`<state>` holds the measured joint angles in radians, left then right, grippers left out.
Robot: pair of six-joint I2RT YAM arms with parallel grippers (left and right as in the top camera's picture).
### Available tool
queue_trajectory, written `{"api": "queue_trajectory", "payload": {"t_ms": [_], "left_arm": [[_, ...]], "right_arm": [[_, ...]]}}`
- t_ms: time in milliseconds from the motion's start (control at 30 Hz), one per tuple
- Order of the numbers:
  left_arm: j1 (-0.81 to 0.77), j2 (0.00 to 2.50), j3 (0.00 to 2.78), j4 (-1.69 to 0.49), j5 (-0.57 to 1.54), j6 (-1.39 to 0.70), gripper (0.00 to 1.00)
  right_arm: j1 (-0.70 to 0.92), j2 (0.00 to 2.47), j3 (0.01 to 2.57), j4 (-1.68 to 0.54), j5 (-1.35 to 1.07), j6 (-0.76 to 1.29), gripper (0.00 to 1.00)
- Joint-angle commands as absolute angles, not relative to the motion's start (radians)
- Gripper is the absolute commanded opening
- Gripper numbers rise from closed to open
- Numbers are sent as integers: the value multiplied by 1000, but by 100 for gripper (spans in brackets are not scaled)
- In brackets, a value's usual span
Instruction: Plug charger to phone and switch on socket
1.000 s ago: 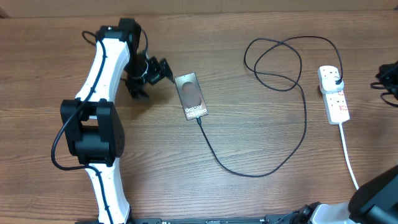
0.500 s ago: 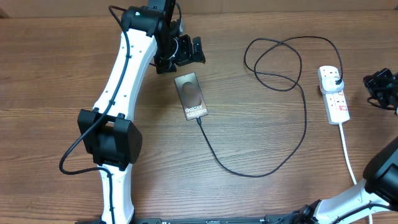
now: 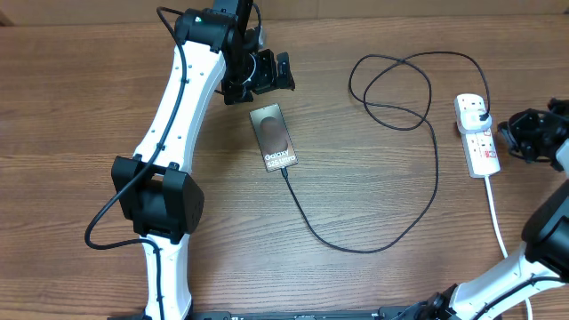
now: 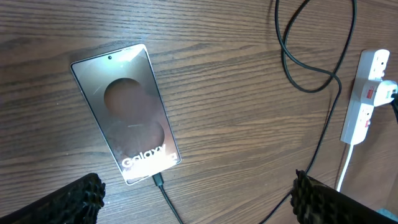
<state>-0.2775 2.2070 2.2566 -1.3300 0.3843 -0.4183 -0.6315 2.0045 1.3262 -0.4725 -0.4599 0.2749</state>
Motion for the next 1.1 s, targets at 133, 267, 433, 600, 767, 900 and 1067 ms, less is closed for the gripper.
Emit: {"api": "queue_trajectory", "payload": {"t_ms": [133,267,433,600,767,900,1067], "left_arm": [[-282,2195,2281,-1338,382,-403,100],[-282,2195,2281,-1335,382,-403,100],[-282,2195,2281,-1335,382,-403,100],[-282,2195,2281,-1335,382,-403,100],[-283,2195,2281,-1335,382,-402,100],[-283,2195,2281,-1335,382,-403,100],[-283,2195,2281,-1335,382,-403,100]], "right_arm": [[-562,2013,1349,-490,-366,258,4],[-551,2013,1349,-504,-348,258,4],[-551,2013,1349,-515,-360,258,4],[-548,2014,1348,-535,-360,258,4],[-532,2022,1348,-537,-360,257,4],[-519,2040,1348,-528,-359,257,4],[-509,2079,1348,-532,-360,257,4]]}}
